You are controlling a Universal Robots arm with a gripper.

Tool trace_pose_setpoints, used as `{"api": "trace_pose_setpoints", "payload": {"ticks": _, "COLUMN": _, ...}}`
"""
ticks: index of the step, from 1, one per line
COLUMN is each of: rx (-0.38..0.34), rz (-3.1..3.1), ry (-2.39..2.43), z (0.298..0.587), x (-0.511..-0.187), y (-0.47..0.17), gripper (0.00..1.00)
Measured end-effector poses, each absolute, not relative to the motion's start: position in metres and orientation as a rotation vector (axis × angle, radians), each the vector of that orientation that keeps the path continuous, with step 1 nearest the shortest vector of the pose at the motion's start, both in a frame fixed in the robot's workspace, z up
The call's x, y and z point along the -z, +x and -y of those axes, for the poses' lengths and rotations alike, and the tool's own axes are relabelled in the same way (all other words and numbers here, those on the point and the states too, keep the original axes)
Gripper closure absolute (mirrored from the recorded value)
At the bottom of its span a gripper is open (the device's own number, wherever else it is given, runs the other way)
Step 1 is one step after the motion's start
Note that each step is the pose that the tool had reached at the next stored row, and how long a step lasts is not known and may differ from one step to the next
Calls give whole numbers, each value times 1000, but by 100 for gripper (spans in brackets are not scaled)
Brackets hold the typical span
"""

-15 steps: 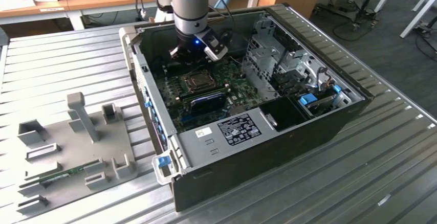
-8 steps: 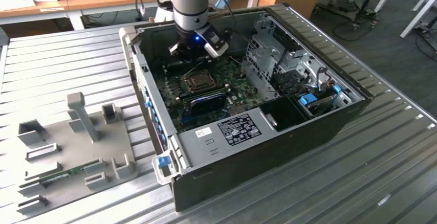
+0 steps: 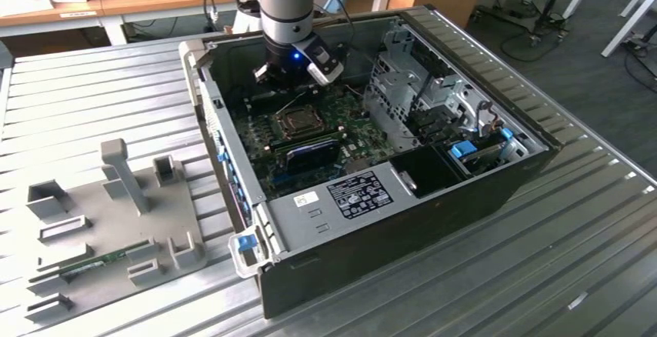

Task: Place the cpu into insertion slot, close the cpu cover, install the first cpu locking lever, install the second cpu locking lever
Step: 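Install the first cpu locking lever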

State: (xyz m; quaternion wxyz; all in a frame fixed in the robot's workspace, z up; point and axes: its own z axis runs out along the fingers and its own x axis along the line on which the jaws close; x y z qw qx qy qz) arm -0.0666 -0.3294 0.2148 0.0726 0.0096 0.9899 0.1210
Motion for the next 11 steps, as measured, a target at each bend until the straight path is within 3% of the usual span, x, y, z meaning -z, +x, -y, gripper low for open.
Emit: {"api": "trace_pose_setpoints", "payload": {"ticks": 11, "rx": -364, "rz": -2974, "ry": 29, "z": 329, "x": -220, "y": -67, "gripper": 89}}
